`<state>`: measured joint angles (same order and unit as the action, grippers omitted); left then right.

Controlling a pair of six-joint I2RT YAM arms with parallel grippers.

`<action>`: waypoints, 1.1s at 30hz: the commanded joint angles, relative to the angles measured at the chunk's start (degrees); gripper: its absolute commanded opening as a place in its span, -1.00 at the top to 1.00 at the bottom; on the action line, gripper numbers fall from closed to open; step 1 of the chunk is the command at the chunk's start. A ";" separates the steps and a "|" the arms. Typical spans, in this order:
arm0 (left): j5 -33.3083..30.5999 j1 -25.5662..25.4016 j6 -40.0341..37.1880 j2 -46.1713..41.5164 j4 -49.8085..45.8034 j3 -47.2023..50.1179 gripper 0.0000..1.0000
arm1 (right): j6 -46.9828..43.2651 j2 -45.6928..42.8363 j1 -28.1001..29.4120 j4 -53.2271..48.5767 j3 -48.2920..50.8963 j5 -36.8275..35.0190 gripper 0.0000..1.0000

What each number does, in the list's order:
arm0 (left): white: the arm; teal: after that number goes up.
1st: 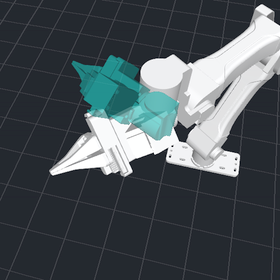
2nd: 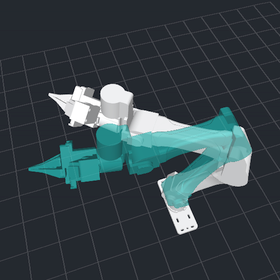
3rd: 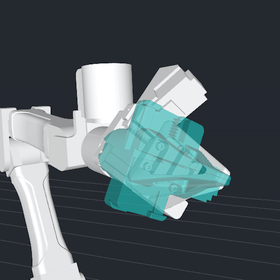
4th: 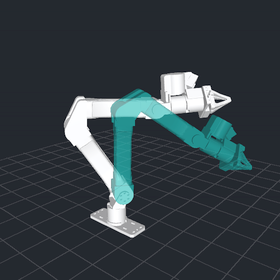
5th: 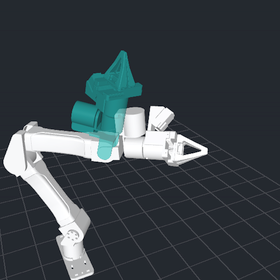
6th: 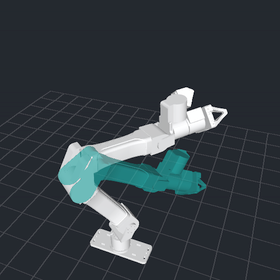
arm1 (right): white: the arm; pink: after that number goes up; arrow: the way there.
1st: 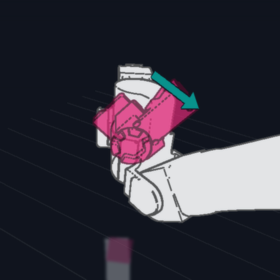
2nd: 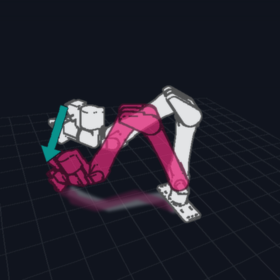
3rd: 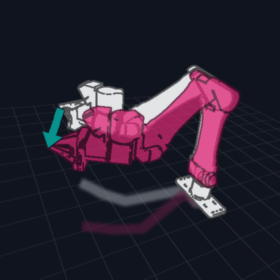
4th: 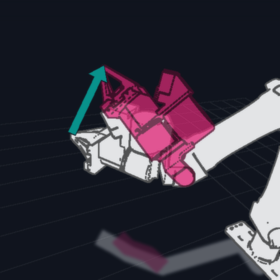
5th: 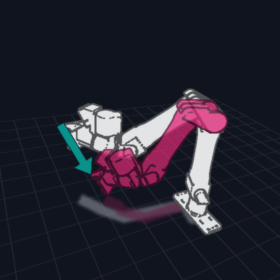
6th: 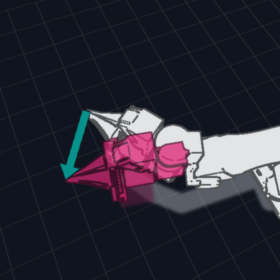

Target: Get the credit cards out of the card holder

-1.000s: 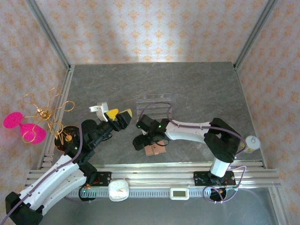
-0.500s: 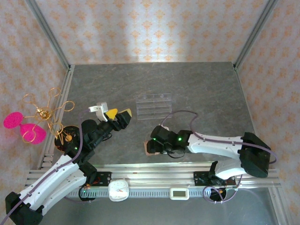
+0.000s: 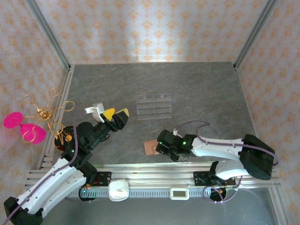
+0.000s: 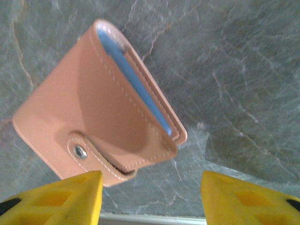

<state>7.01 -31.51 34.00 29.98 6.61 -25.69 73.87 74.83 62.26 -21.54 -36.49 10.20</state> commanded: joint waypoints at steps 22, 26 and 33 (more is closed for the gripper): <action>0.72 -0.08 -0.73 0.31 -1.51 -1.03 -0.98 | -7.62 8.03 -5.87 4.75 -1.47 1.69 0.64; 3.21 -0.08 -0.76 0.68 -0.54 -0.44 -0.98 | -15.23 5.40 -6.80 3.58 -2.29 -2.19 1.00; 7.90 -0.12 2.80 -1.65 10.20 5.63 -0.98 | -36.16 1.85 -7.80 5.95 -4.03 -5.87 1.00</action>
<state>11.22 -31.51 35.09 29.39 10.13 -22.31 49.56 79.15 54.89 -16.32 -38.50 9.26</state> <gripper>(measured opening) 0.991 0.041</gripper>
